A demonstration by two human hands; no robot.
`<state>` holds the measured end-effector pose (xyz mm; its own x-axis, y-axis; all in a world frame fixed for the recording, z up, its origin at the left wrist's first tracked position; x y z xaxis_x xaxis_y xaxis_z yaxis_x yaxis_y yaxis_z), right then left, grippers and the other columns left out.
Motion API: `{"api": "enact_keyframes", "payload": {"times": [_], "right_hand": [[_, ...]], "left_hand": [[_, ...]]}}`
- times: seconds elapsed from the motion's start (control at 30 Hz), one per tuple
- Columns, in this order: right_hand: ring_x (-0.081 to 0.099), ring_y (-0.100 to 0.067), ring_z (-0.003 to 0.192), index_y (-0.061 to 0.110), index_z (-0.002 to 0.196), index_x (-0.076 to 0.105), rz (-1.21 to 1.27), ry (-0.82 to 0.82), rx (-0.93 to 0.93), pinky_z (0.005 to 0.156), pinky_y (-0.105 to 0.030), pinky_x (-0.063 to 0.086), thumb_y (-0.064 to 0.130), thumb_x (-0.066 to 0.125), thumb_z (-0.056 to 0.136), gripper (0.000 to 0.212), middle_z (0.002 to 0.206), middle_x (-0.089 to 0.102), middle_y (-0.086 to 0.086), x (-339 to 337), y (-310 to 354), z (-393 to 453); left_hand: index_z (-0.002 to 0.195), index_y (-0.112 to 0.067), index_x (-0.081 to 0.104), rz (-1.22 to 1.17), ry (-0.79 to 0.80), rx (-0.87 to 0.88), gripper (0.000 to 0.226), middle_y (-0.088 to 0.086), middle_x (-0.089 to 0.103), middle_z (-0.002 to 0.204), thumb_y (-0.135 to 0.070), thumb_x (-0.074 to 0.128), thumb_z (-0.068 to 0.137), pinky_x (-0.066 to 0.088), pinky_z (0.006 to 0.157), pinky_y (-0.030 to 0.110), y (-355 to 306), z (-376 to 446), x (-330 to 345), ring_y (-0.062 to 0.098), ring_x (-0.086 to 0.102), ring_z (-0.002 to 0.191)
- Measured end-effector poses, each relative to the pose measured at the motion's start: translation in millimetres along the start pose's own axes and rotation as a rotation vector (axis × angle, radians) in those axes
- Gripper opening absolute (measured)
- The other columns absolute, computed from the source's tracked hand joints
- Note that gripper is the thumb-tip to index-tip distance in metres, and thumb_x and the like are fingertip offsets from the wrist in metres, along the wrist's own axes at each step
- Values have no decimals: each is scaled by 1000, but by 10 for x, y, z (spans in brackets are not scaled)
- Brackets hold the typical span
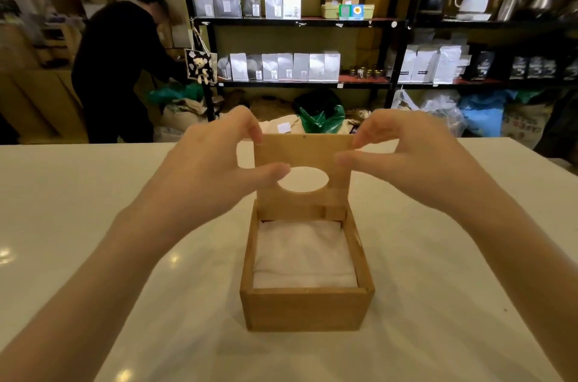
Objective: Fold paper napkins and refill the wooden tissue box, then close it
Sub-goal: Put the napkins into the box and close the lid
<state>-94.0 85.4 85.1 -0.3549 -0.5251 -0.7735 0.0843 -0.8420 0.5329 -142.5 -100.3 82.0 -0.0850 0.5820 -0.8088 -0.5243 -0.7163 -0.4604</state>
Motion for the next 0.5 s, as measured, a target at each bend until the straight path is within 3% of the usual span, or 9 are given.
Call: {"api": "enact_keyframes", "payload": {"times": [0.1, 0.17, 0.23, 0.3, 0.4, 0.5], "right_hand": [[54, -13, 104, 29, 115, 47, 35, -109, -40, 79, -26, 41, 45, 66, 74, 48, 111, 59, 7, 63, 31, 32], [48, -14, 115, 34, 133, 34, 0, -84, -90, 90, -30, 39, 47, 62, 77, 64, 125, 55, 4, 172, 39, 45], [39, -14, 125, 34, 140, 26, -62, -45, -140, 102, -34, 32, 48, 57, 81, 68, 135, 49, 5, 277, 29, 57], [36, -14, 128, 32, 139, 31, -109, -38, -193, 109, -38, 29, 50, 51, 84, 61, 136, 48, 6, 352, 4, 68], [45, -13, 121, 27, 126, 51, -136, -111, -261, 110, -40, 29, 49, 46, 80, 51, 124, 58, 6, 350, -12, 83], [47, -13, 119, 24, 117, 60, -125, -158, -310, 107, -36, 24, 43, 50, 80, 43, 117, 64, 5, 314, -12, 58]], "left_hand": [[127, -32, 34, -18, -108, 72, 67, -9, 49, 127, -47, 67, 71, 39, 92, 28, -34, 52, 68, 12, 44, 120], [141, -34, 18, 40, -121, 104, 85, -6, 30, 149, -50, 64, 72, 29, 108, 34, -3, 95, 172, 14, 28, 136], [144, -36, 9, 113, -113, 109, 90, -2, 15, 156, -55, 60, 73, 16, 115, 41, 51, 131, 274, 18, 10, 143], [143, -34, 16, 192, -121, 136, 83, 0, 14, 156, -57, 57, 75, 9, 116, 42, 97, 145, 343, 20, 4, 144], [131, -25, 44, 188, -173, 235, 65, 2, 43, 144, -55, 56, 75, 21, 112, 46, 93, 126, 353, 25, 26, 139], [116, -23, 56, 153, -220, 266, 55, 0, 62, 121, -56, 54, 72, 32, 104, 46, 104, 84, 339, 23, 49, 123]]}}
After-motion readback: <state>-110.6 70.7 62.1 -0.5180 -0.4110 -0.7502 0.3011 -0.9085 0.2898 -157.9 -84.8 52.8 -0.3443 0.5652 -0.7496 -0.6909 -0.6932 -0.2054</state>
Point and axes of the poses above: each hand's wrist, its own z-axis towards the middle knuckle, its own x-axis out of the palm, y = z × x, the point moved 5 cm from there along z, towards the middle knuckle
